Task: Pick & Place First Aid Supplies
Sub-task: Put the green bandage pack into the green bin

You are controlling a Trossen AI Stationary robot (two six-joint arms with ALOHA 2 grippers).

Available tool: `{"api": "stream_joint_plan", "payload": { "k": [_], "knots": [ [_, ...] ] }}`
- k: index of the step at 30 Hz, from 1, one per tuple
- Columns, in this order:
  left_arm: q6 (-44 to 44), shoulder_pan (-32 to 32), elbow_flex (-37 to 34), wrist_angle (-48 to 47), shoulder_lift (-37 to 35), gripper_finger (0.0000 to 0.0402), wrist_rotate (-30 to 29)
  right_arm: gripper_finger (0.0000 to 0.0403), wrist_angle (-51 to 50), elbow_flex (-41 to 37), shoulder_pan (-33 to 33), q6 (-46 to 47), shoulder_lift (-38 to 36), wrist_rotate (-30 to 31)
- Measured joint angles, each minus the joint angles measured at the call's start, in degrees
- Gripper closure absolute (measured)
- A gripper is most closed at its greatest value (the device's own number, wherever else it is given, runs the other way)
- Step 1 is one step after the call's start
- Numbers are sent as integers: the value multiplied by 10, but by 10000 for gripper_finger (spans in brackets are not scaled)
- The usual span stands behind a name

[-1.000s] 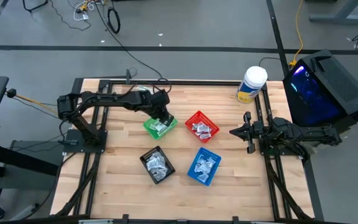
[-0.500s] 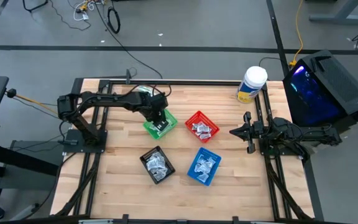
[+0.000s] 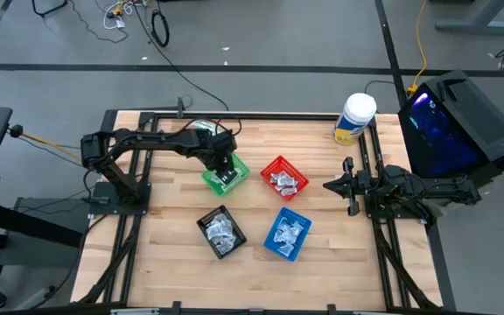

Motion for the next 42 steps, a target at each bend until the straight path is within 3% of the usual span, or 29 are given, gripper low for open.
{"api": "stream_joint_plan", "payload": {
  "k": [10, 21, 29, 34, 42],
  "knots": [
    [0, 0, 0, 3, 0, 162, -4, 390, 0, 0, 0, 0, 0, 0],
    [-7, 15, 42, -46, -48, 163, -41, 390, 0, 0, 0, 0, 0, 0],
    [-176, 73, 82, -120, -76, 163, -143, 390, 0, 0, 0, 0, 0, 0],
    [-289, 110, 83, -159, -75, 163, -146, 390, 0, 0, 0, 0, 0, 0],
    [-265, 144, 83, -161, -71, 126, -119, 390, 0, 0, 0, 0, 0, 0]
  ]
}}
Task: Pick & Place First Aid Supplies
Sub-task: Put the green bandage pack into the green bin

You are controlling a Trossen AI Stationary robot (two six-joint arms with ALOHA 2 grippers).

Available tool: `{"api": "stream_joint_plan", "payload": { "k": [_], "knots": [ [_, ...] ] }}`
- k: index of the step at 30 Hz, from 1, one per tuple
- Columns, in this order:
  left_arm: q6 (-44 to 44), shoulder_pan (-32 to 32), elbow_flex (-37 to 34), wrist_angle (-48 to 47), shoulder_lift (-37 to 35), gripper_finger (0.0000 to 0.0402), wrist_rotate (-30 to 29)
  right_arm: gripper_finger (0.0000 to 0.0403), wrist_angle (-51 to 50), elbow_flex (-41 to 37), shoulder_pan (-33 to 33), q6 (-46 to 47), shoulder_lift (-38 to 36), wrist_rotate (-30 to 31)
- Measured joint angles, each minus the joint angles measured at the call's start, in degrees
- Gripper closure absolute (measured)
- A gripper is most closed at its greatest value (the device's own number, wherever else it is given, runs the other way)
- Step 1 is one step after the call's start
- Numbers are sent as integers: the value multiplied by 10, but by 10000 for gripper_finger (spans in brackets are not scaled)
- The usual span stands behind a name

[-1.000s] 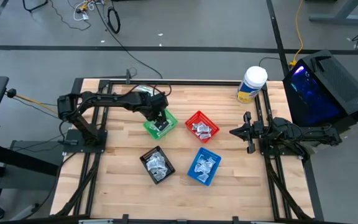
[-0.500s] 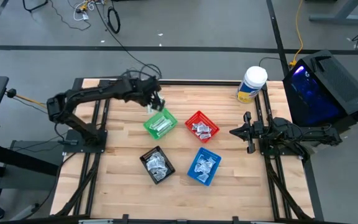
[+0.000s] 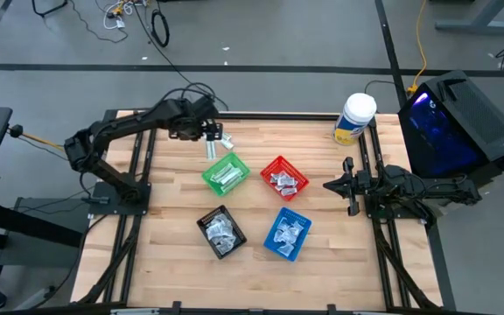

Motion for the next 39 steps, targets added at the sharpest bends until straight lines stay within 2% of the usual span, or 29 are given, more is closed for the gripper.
{"api": "stream_joint_plan", "payload": {
  "k": [4, 10, 19, 24, 29, 39],
  "knots": [
    [-44, 14, 0, 0, 3, 89, 5, 390, 0, 0, 0, 0, 0, 0],
    [-46, 37, 0, 1, 36, 59, 79, 390, 0, 0, 0, 0, 0, 0],
    [-41, 54, 0, 8, 99, 56, 79, 390, 0, 0, 0, 0, 0, 0],
    [-11, 56, 0, 33, 137, 55, 80, 390, 0, 0, 0, 0, 0, 0],
    [-43, 57, 0, 62, 165, 55, 80, 390, 0, 0, 0, 0, 0, 0],
    [-52, 72, 0, 72, 204, 55, 103, 390, 0, 0, 0, 0, 0, 0]
  ]
}}
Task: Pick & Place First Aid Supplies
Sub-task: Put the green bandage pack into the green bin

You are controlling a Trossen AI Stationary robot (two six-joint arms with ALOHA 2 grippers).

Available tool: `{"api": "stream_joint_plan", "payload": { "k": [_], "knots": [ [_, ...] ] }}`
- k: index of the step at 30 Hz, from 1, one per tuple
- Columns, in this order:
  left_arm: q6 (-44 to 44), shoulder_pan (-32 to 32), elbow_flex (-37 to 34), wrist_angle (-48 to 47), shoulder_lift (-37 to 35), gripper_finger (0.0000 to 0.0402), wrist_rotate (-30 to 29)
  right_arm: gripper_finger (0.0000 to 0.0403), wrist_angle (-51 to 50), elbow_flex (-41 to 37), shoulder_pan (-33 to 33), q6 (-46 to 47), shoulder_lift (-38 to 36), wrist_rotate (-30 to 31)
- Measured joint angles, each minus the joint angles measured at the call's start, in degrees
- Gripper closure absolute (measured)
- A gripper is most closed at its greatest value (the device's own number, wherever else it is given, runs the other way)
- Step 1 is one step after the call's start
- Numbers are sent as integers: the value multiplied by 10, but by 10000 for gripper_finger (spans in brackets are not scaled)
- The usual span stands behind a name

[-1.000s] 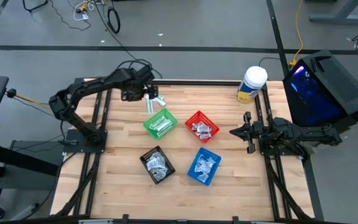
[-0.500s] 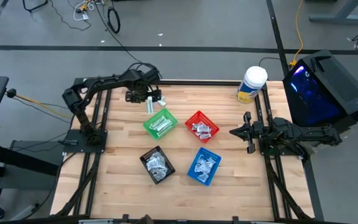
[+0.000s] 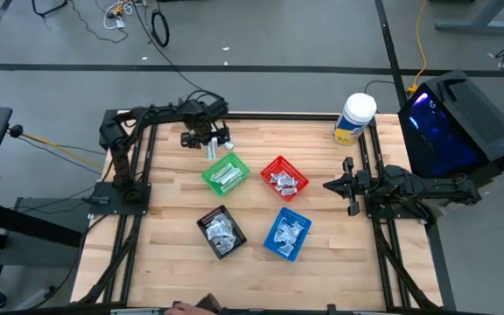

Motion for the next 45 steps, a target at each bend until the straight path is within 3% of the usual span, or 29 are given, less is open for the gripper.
{"api": "stream_joint_plan", "payload": {
  "k": [45],
  "knots": [
    [-5, 2, -25, 50, 2, 55, -8, 390, 0, 0, 0, 0, 0, 0]
  ]
}}
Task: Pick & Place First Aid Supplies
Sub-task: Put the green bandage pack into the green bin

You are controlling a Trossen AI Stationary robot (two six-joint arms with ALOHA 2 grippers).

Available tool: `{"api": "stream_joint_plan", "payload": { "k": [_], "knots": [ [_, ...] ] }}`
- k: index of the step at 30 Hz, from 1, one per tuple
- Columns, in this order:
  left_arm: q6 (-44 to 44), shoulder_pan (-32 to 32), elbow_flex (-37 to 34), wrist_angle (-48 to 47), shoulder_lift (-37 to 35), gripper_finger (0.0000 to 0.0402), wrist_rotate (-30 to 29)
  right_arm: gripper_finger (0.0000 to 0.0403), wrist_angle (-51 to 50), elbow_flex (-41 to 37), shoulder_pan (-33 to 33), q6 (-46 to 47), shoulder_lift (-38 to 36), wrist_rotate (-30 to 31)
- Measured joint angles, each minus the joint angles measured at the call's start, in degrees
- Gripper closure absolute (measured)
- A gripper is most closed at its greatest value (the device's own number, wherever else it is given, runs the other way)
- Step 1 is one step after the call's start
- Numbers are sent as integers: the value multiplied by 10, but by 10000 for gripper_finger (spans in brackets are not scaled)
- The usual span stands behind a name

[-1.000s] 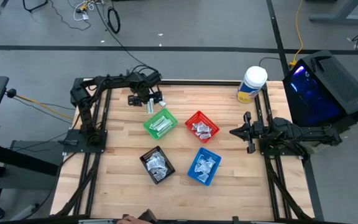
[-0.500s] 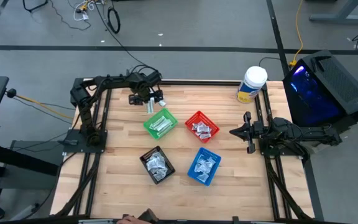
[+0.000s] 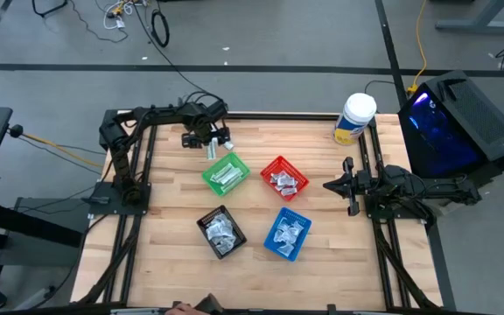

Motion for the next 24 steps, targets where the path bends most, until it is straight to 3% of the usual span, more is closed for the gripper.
{"api": "stream_joint_plan", "payload": {
  "k": [16, 24],
  "knots": [
    [-10, -10, 0, 1, 26, 57, 10, 390, 0, 0, 0, 0, 0, 0],
    [-15, -10, 0, -5, 27, 117, 8, 390, 0, 0, 0, 0, 0, 0]
  ]
}}
